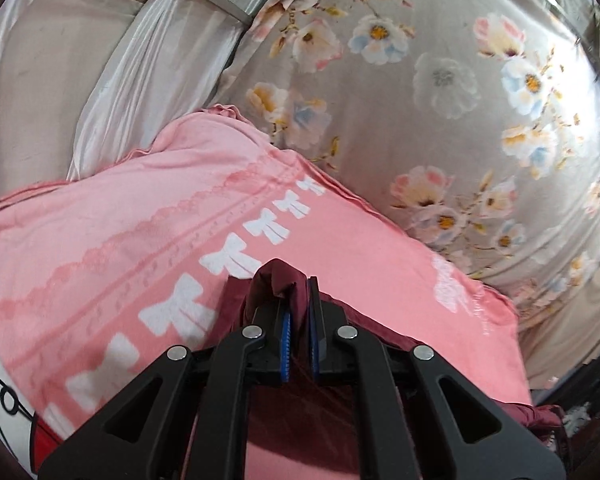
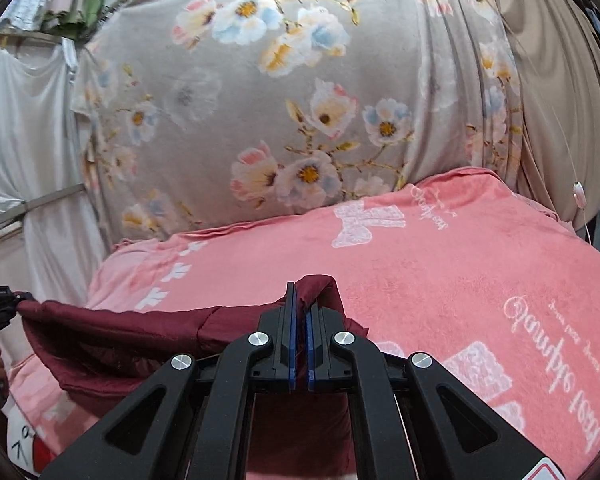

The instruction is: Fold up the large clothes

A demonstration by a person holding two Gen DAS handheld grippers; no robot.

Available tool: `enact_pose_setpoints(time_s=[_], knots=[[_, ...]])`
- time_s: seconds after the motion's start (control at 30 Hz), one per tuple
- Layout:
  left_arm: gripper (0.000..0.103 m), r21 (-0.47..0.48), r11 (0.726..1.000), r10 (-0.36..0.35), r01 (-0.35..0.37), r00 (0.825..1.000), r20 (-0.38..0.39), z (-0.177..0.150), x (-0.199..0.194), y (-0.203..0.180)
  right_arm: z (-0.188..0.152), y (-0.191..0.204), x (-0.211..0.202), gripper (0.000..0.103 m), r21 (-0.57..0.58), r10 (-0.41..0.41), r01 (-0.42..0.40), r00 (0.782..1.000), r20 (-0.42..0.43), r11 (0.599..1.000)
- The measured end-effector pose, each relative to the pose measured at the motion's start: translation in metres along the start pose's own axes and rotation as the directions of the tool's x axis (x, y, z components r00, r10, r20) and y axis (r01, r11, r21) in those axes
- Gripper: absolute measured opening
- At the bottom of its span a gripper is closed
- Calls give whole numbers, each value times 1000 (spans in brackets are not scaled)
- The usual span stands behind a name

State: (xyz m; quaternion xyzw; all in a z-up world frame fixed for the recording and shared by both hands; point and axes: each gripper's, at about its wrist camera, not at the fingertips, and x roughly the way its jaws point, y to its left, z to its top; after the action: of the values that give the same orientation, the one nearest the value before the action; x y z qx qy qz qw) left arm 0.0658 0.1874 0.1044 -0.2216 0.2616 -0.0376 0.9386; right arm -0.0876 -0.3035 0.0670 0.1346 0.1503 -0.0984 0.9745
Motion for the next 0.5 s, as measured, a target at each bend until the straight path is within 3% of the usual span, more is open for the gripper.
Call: enact_pose_setpoints(time_s=[0.27, 0.5], knots=[[6, 26, 991, 131, -130, 990, -53, 13, 100, -18, 3, 7, 87, 3, 11, -95, 95, 994, -52, 995], [6, 71, 975, 220, -213, 969, -113, 8, 170, -16, -4, 6, 145, 3, 4, -143, 145, 982, -124, 989]])
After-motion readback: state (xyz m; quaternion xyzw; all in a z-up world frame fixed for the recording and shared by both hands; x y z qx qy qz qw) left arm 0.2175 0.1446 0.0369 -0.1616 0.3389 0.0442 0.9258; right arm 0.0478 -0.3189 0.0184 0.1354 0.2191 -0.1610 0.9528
